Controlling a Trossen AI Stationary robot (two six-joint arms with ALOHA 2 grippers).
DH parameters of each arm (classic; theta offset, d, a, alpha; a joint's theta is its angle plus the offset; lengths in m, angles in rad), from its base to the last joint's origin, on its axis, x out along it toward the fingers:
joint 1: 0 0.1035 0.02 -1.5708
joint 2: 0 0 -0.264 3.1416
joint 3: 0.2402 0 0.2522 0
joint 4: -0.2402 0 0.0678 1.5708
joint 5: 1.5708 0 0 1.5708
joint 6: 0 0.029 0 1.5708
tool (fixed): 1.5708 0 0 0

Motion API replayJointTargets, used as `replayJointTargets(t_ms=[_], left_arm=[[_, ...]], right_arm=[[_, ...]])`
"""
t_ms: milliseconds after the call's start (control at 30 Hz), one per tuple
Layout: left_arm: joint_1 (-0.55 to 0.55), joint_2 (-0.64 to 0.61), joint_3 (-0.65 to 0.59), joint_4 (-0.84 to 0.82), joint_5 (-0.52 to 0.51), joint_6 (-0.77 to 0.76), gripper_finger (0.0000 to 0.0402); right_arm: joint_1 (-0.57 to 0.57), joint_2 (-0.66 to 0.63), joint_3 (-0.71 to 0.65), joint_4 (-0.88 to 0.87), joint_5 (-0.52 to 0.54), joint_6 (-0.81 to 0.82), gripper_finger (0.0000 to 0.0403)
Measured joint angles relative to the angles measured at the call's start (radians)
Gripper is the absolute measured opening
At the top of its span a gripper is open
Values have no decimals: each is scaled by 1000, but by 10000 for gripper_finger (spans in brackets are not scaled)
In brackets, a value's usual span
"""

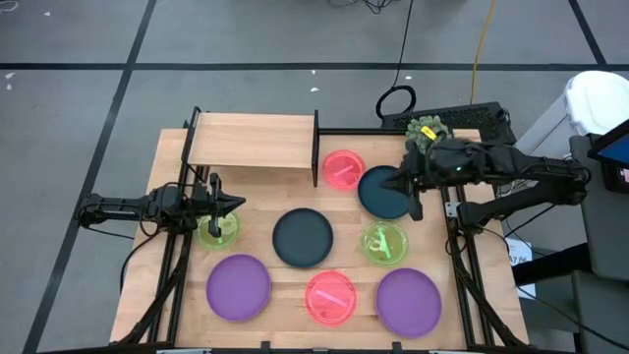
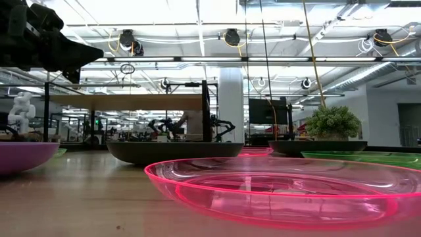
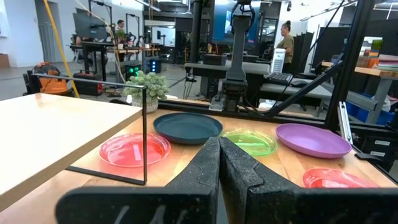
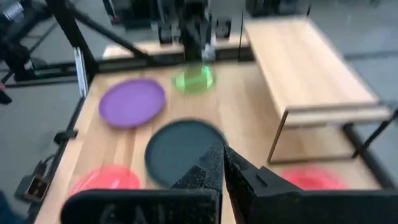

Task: Place and stack plates onto a shelf
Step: Adjust the shelf on the table

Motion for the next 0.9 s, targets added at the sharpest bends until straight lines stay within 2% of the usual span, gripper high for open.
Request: replayJointTargets(t_ms=[267, 500, 700, 900], left_arm=[[0, 0, 0, 2, 0, 0, 8], [0, 0, 0, 9, 0, -9, 8], [0, 0, 0, 141, 0, -56, 8], [0, 18, 87, 101, -13, -82, 8]], right_arm=[[7, 56, 0, -118, 1, 27, 0], [6, 96, 0, -138, 1, 68, 0], [6, 118, 0, -179, 1, 67, 0], [6, 136, -3, -199, 1, 43, 0]])
